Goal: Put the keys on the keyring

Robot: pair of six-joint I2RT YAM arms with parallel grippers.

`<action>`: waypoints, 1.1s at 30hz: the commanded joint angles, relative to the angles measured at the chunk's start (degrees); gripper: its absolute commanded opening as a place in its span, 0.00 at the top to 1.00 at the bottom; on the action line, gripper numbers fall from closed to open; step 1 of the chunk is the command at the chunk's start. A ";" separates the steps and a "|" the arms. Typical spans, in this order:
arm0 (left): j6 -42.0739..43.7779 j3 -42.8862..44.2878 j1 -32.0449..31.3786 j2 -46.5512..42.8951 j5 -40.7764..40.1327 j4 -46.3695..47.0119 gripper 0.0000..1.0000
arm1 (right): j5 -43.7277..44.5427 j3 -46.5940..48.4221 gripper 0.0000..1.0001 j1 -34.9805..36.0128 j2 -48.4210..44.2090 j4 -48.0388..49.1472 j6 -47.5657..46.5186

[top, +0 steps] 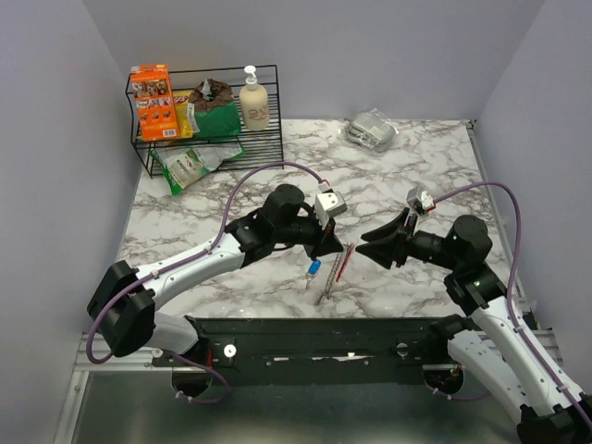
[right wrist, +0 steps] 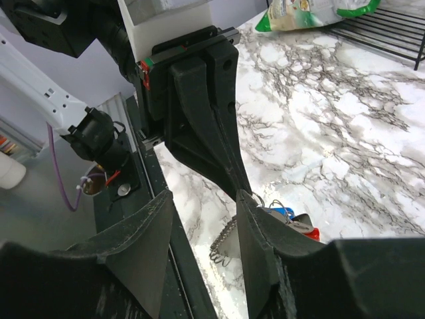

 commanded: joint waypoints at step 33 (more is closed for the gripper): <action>3.24 7.07 -3.65 0.58 6.28 -5.39 1.00 | -2.43 -5.92 0.59 -0.21 2.42 2.98 -0.63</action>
